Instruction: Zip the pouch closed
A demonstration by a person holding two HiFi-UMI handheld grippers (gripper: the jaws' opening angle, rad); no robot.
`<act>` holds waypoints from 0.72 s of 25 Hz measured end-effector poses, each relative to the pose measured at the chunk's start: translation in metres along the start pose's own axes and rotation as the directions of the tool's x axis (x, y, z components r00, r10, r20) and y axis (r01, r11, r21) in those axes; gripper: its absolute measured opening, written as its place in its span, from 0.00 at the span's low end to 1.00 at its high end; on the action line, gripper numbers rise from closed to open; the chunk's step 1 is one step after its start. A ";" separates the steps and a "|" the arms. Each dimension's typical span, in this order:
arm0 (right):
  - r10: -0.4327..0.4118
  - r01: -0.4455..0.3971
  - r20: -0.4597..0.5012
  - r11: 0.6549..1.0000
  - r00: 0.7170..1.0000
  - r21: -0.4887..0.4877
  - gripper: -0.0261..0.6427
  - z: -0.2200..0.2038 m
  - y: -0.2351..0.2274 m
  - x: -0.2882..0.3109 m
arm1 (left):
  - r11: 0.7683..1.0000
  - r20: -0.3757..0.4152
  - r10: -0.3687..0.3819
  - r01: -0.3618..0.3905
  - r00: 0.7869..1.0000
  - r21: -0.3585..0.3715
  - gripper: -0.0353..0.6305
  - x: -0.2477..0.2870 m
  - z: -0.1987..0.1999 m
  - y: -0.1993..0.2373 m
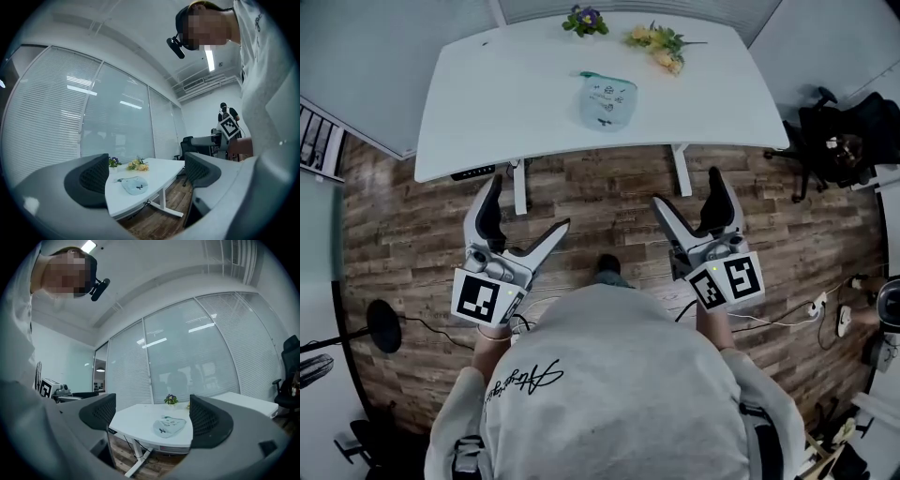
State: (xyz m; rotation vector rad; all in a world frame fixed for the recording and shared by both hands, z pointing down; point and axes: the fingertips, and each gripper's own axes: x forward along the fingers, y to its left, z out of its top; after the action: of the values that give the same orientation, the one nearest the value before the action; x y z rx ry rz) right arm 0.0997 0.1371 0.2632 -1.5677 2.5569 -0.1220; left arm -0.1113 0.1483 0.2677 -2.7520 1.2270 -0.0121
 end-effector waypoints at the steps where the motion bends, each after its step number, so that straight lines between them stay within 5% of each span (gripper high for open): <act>1: 0.001 -0.001 0.000 1.000 1.000 0.001 0.75 0.000 -0.007 0.004 | 1.000 -0.001 0.002 -0.002 1.000 0.001 0.78 0.007 -0.001 0.001; 18: 0.070 -0.069 -0.023 0.997 0.997 0.020 0.73 -0.007 -0.064 0.060 | 0.998 -0.006 0.065 -0.066 0.998 -0.014 0.78 0.075 -0.010 0.020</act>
State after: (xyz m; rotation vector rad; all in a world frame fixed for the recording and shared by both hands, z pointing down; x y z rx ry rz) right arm 0.1281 0.0541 0.2741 -1.4776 2.6173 -0.1579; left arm -0.0765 0.0788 0.2720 -2.7238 1.3231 -0.0048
